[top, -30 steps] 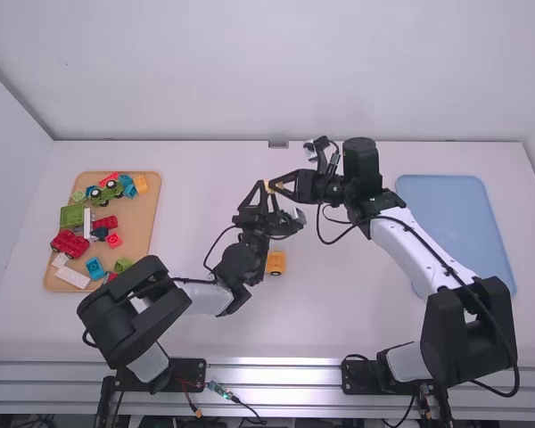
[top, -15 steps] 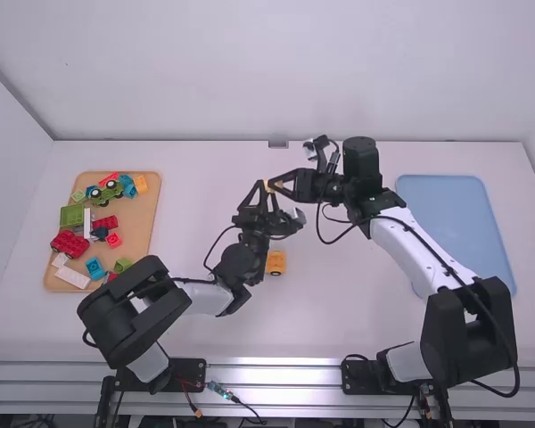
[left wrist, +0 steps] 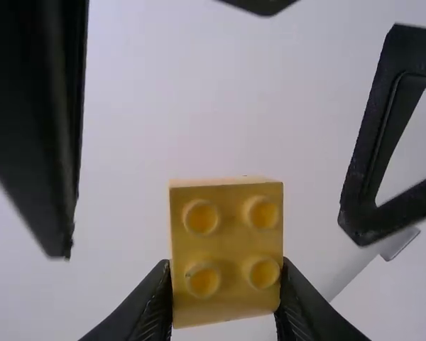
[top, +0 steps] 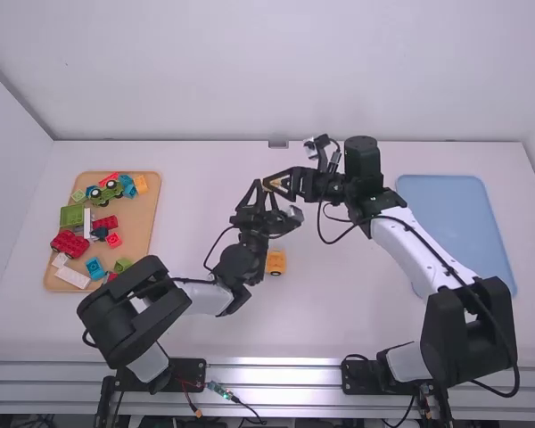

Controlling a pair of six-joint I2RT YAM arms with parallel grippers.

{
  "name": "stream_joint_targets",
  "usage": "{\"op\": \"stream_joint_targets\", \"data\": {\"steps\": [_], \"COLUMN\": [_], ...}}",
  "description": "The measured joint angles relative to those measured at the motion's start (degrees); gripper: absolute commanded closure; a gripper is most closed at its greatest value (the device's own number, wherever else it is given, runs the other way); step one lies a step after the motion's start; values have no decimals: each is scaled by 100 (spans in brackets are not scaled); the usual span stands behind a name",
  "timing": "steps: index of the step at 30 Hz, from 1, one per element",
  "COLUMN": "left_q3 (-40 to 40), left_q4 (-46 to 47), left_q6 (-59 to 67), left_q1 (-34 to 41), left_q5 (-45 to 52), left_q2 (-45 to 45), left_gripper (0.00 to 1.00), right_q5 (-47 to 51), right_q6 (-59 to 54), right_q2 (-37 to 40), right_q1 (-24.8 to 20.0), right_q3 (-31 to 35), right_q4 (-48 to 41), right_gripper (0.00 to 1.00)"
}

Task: Assemble lego blocks to make yellow taxi

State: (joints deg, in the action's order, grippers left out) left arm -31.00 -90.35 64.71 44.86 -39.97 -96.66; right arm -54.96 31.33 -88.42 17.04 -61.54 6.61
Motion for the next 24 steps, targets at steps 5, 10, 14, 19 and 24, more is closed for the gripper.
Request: {"op": "stream_joint_targets", "data": {"steps": [5, 10, 14, 19, 24], "left_q3": [0, -2, -195, -835, -1318], "left_q4": [2, 201, 1034, 2750, 4966], "left_q6": [-442, -713, -793, -1054, -1541], "left_q1": [0, 0, -2, 0, -2], "left_q5": [-367, -581, -664, -614, -94], "left_q2": [0, 2, 2, 116, 710], "left_gripper": [80, 89, 93, 98, 98], "right_q5": [11, 256, 407, 597, 717], "right_q6": [-321, -614, -929, -1432, -1902], "right_q2": [0, 4, 37, 214, 289], "right_q1": [-507, -1471, -2190, -2564, -2577], "right_q3": [0, 0, 0, 0, 0], "right_q4": [232, 138, -339, -1060, -1438], "right_gripper": [1, 1, 1, 1, 1]}}
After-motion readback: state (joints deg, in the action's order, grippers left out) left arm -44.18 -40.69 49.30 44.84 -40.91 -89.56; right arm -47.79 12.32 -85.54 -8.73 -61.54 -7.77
